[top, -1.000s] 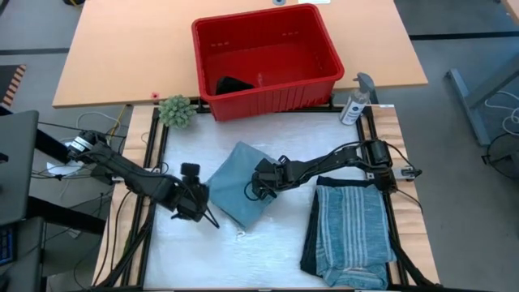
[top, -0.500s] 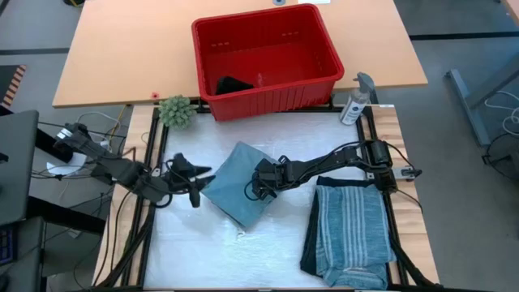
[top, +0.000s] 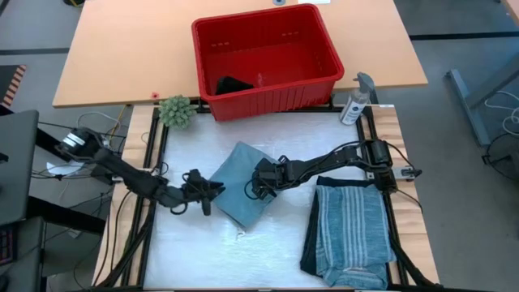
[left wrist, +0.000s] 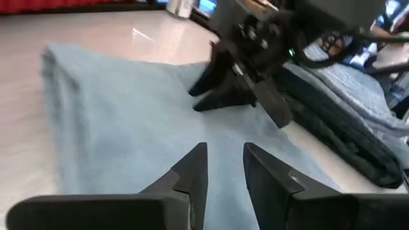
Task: Fold Laundry from Bin
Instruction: Fold the light blue denim pants
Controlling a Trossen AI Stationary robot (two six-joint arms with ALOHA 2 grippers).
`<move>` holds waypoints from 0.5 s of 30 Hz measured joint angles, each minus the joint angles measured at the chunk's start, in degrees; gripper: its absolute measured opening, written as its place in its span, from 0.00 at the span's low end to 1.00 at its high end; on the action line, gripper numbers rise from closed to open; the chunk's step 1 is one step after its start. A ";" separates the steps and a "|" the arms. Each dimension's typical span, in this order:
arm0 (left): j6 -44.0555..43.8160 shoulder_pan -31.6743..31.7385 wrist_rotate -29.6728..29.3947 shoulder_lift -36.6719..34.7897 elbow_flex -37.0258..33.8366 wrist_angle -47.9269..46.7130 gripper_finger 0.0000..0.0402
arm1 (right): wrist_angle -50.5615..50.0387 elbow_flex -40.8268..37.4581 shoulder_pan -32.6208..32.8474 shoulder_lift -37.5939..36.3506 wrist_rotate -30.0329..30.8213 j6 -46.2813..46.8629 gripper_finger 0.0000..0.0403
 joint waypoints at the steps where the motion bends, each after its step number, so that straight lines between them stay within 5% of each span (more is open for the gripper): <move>1: 0.22 0.00 0.31 2.17 0.86 0.70 0.21 | 0.25 -0.01 -0.18 -0.01 0.00 0.26 0.37; 9: -11.31 0.05 -0.22 18.83 2.49 1.28 0.13 | 0.67 0.01 -0.66 -0.98 -0.24 0.27 0.37; 15: -12.63 0.11 1.71 28.25 2.53 13.01 0.09 | 0.87 -0.39 -0.64 -5.18 1.44 -0.88 0.37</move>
